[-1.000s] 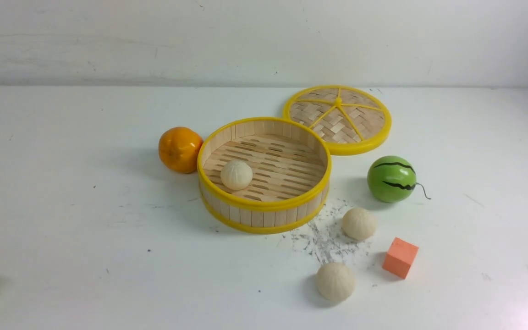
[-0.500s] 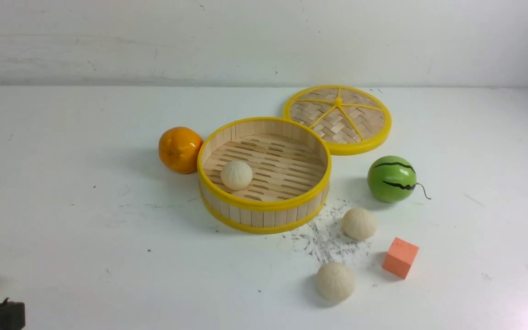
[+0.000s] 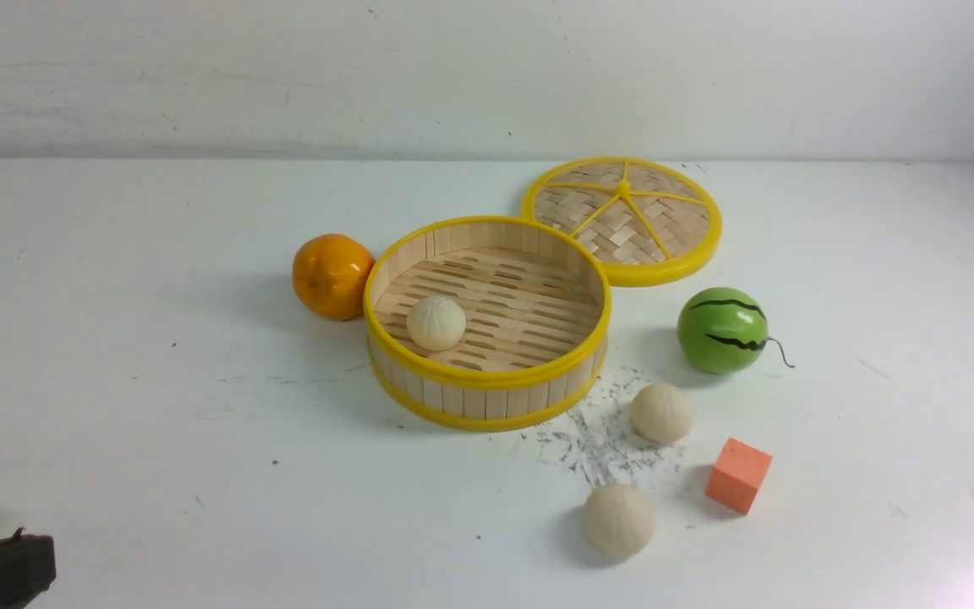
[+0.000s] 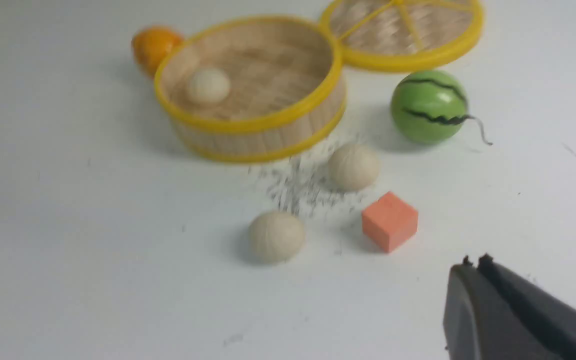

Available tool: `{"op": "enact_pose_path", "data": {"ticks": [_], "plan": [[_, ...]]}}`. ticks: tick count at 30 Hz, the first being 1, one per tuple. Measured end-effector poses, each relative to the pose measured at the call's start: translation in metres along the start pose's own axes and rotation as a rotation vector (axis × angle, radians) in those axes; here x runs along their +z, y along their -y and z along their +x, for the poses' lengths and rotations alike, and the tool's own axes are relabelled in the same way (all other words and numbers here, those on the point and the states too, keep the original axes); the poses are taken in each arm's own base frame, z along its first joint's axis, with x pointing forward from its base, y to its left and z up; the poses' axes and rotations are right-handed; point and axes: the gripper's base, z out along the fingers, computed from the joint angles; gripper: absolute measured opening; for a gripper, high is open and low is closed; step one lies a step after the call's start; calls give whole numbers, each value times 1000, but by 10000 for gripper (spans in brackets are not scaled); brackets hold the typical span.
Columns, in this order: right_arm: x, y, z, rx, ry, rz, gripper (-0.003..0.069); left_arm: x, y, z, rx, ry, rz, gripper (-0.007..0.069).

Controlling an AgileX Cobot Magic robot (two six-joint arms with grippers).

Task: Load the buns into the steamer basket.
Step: Use the right arm to grab a steamed stuffed bun

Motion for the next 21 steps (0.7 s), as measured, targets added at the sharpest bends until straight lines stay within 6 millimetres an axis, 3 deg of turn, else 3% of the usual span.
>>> {"op": "enact_pose_path", "data": {"ticks": [4,9,14,15,18,20,21], "plan": [[18,4,-38,-153,-178,-129,-18,0,0,0,-1,0,0,-14],[63,-1,-63,-335,-403,-240,-12,0,0,0,-3,0,2,-13],[122,-23,-73,-413,-586,-273,4,0,0,0,-3,0,2,-13],[125,-24,-73,-414,-593,-272,4,0,0,0,-3,0,2,-13],[169,-40,-73,-443,-700,-243,64,0,0,0,-3,0,2,-13],[186,-45,-70,-453,-740,-228,115,0,0,0,-3,0,2,-13],[202,-51,-68,-454,-771,-213,172,0,0,0,-3,0,2,-13]]}}
